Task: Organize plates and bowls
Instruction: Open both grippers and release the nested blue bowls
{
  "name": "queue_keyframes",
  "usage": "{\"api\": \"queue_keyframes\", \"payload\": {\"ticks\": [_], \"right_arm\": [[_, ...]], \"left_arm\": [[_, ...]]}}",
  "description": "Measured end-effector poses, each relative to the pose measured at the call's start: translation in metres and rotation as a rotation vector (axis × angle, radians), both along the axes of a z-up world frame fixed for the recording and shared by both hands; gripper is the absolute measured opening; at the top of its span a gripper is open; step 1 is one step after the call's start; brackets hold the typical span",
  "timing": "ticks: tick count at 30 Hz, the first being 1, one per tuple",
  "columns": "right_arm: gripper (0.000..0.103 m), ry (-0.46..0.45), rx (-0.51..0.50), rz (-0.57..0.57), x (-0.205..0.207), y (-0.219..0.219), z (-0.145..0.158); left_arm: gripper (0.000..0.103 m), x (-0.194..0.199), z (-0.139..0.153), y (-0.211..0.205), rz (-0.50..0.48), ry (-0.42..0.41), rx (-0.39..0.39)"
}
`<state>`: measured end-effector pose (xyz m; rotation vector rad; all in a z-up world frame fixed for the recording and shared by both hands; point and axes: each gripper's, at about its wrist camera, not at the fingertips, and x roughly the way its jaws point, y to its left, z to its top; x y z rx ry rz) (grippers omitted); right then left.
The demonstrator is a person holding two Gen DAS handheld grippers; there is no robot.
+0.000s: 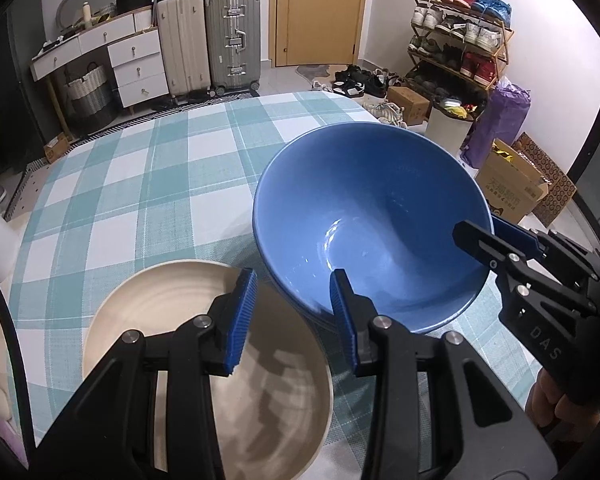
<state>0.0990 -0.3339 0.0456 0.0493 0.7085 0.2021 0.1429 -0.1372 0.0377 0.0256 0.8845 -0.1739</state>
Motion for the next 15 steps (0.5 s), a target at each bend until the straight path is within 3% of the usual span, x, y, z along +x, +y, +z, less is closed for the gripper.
{"api": "queue_keyframes", "payload": {"ticks": [5, 7, 10, 11, 12, 14, 15], "right_arm": [[0.030, -0.024, -0.075, -0.025, -0.001, -0.001, 0.001], [0.034, -0.019, -0.063, -0.030, 0.001, -0.006, 0.001], [0.056, -0.014, -0.031, -0.049, 0.004, -0.013, -0.001], [0.058, -0.006, -0.020, -0.052, 0.005, -0.016, -0.002], [0.059, -0.001, -0.014, -0.053, 0.006, -0.018, -0.002], [0.073, 0.002, 0.007, -0.048, 0.007, -0.021, -0.002], [0.078, -0.002, 0.022, -0.044, 0.006, -0.023, -0.001]], "left_arm": [[0.040, 0.002, -0.001, 0.009, 0.003, -0.002, -0.019], [0.047, 0.005, -0.001, 0.012, 0.001, 0.000, -0.018], [0.052, 0.010, -0.001, 0.020, 0.020, 0.005, -0.024], [0.054, 0.012, -0.001, 0.023, 0.026, 0.005, -0.036], [0.059, 0.014, 0.000, 0.026, 0.028, 0.004, -0.051], [0.071, 0.016, 0.003, 0.033, 0.039, -0.007, -0.084], [0.082, 0.018, 0.004, 0.036, 0.042, -0.013, -0.097]]}}
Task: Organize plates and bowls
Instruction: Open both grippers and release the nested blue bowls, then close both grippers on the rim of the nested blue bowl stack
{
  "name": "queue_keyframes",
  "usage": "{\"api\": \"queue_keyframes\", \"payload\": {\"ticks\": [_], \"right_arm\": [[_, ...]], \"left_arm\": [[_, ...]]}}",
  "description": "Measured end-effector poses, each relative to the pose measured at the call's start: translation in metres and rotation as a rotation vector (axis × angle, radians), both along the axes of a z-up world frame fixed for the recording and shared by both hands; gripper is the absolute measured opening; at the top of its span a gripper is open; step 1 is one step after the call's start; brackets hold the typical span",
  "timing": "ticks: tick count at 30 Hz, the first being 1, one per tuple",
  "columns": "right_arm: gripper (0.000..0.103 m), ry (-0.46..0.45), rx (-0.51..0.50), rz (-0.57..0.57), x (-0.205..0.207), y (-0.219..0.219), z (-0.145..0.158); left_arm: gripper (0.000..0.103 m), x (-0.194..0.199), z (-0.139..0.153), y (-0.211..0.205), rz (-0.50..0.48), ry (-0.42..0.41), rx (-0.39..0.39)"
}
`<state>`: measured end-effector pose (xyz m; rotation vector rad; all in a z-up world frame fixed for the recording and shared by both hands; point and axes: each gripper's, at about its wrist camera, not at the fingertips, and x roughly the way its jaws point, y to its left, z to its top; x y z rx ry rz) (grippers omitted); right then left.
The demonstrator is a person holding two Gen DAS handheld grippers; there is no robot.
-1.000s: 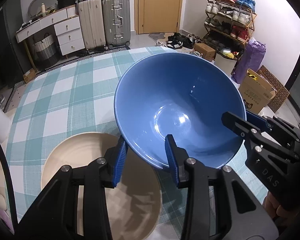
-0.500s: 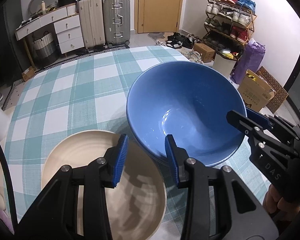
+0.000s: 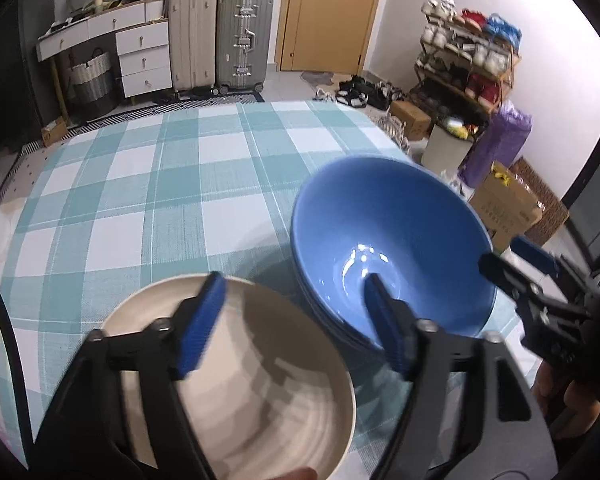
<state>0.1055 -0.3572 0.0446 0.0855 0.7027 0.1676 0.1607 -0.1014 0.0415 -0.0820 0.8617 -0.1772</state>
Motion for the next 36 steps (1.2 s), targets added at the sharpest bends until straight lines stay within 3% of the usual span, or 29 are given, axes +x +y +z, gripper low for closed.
{"api": "queue_keyframes", "payload": {"ticks": [3, 5, 6, 13, 21, 24, 26, 31, 36], "right_arm": [[0.087, -0.008, 0.025, -0.011, 0.001, -0.006, 0.003], [0.094, 0.000, 0.031, -0.026, 0.003, -0.012, 0.003], [0.095, -0.002, 0.039, -0.034, 0.004, -0.015, 0.003], [0.101, -0.001, 0.159, -0.054, 0.007, -0.031, -0.006], [0.101, 0.039, 0.216, -0.010, 0.015, -0.023, -0.026], [0.095, 0.051, 0.258, 0.006, 0.018, -0.021, -0.031], [0.088, 0.063, 0.274, 0.018, 0.019, -0.019, -0.034], [0.080, 0.087, 0.318, 0.059, 0.024, -0.013, -0.041], [0.072, 0.066, 0.334, 0.082, 0.023, -0.006, -0.040]], "left_arm": [[0.085, 0.005, 0.002, 0.008, -0.004, 0.000, -0.045], [0.093, 0.009, 0.002, 0.012, 0.013, 0.005, -0.057], [0.103, 0.011, 0.002, 0.015, 0.031, 0.004, -0.057], [0.102, 0.030, -0.013, 0.032, 0.075, 0.042, -0.138], [0.102, 0.041, -0.033, 0.034, 0.070, 0.076, -0.216], [0.101, 0.044, -0.038, 0.032, 0.068, 0.081, -0.221], [0.096, 0.046, -0.042, 0.030, 0.058, 0.091, -0.221], [0.070, 0.050, -0.050, 0.020, 0.011, 0.118, -0.207], [0.055, 0.048, -0.050, 0.013, -0.032, 0.109, -0.214]]}}
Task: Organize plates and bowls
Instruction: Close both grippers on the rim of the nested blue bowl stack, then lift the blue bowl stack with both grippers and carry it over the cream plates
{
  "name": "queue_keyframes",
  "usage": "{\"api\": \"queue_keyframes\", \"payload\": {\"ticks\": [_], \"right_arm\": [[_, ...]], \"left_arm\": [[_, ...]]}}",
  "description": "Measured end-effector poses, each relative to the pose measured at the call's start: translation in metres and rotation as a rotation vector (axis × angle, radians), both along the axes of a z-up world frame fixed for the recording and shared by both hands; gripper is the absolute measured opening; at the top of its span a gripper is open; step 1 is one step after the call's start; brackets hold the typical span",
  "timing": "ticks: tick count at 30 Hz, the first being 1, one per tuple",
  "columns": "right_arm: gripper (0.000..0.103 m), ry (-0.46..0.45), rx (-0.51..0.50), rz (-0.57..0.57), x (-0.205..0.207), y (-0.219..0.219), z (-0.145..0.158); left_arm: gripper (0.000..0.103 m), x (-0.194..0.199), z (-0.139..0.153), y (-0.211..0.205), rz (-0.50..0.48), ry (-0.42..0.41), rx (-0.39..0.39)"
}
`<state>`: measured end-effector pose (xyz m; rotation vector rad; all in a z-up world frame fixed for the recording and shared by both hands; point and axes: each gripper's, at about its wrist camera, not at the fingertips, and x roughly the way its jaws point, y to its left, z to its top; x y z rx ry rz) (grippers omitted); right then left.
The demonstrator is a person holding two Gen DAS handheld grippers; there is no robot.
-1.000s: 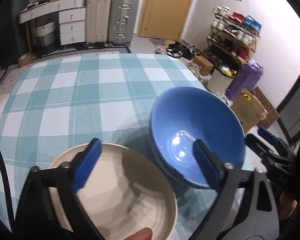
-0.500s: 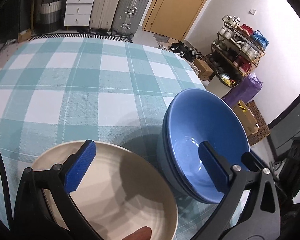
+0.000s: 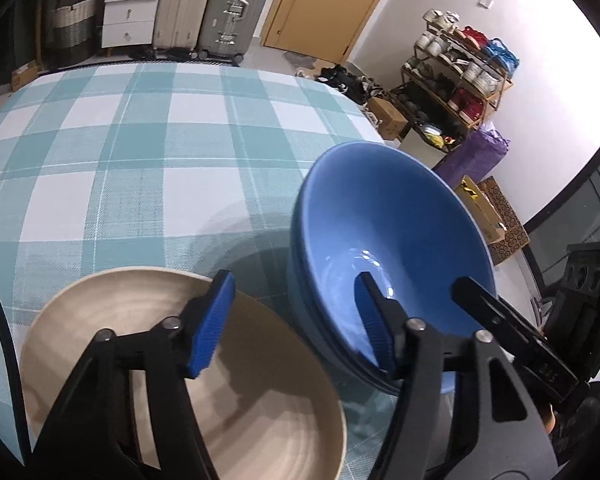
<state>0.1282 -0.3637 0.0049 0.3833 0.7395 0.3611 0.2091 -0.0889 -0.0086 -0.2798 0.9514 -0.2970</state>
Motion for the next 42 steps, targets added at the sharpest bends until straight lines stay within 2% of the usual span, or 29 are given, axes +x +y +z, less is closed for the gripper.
{"api": "queue_keyframes", "payload": {"ticks": [2, 5, 7, 10, 29, 42], "right_arm": [[0.063, -0.001, -0.006, 0.003, 0.000, 0.002, 0.000], [0.055, -0.008, 0.005, 0.006, -0.001, 0.003, 0.002], [0.053, -0.017, -0.005, -0.002, -0.003, 0.003, 0.003], [0.049, -0.026, -0.006, -0.011, -0.005, 0.002, 0.005], [0.047, -0.073, -0.050, -0.012, -0.014, -0.002, 0.015], [0.047, -0.114, -0.066, -0.010, -0.027, -0.003, 0.032]], "left_arm": [[0.050, 0.000, 0.001, -0.002, -0.008, 0.001, -0.002], [0.042, -0.001, 0.002, -0.006, -0.026, 0.000, -0.010], [0.035, -0.001, 0.002, -0.010, -0.038, -0.004, -0.012], [0.032, -0.003, 0.005, -0.014, -0.042, -0.014, 0.012], [0.031, -0.018, 0.022, -0.026, -0.038, -0.068, 0.096], [0.031, -0.038, 0.044, -0.028, -0.029, -0.111, 0.103]]}}
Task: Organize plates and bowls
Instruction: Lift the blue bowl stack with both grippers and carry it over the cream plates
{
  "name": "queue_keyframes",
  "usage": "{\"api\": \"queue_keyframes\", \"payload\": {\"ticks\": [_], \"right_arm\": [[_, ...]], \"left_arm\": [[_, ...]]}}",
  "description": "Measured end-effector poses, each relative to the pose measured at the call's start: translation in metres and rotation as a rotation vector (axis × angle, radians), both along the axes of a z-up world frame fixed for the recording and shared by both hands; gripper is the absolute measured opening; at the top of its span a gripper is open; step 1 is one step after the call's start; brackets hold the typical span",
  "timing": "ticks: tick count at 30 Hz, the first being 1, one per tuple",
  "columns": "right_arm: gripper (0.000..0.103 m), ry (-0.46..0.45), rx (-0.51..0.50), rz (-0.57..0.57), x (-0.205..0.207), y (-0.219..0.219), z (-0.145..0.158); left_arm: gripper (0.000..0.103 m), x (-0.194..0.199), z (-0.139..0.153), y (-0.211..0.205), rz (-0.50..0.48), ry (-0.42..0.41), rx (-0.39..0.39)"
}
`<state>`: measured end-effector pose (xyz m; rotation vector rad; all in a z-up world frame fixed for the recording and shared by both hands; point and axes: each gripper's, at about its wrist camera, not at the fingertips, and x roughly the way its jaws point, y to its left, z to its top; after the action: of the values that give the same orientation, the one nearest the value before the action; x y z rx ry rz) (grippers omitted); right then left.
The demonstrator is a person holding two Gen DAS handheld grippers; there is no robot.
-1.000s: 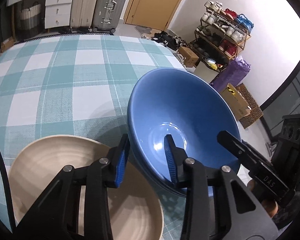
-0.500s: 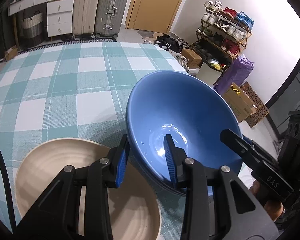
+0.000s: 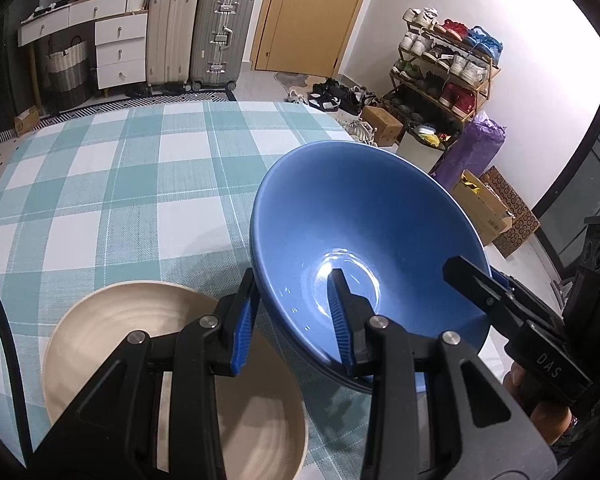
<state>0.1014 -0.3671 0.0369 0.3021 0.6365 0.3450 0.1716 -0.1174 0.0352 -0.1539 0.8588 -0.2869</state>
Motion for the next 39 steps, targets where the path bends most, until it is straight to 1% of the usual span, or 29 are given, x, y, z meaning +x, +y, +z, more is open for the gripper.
{"api": "queue_keyframes", "payload": {"ticks": [9, 21, 29, 36, 39], "right_arm": [[0.047, -0.039, -0.028, 0.020, -0.012, 0.012, 0.016], [0.047, -0.077, -0.038, 0.047, -0.032, 0.029, 0.041], [0.047, -0.115, -0.073, 0.071, -0.051, 0.049, 0.066], [0.047, -0.127, -0.090, 0.093, -0.066, 0.067, 0.079], [0.047, -0.118, -0.093, 0.111, -0.068, 0.077, 0.080]], "left_arm": [[0.031, -0.025, 0.018, 0.008, 0.024, -0.033, 0.014], [0.031, -0.066, 0.054, 0.022, 0.067, -0.095, 0.017], [0.031, -0.098, 0.076, 0.038, 0.093, -0.123, -0.002], [0.031, -0.122, 0.091, 0.054, 0.122, -0.135, -0.005], [0.031, -0.132, 0.095, 0.064, 0.142, -0.136, -0.007]]}}
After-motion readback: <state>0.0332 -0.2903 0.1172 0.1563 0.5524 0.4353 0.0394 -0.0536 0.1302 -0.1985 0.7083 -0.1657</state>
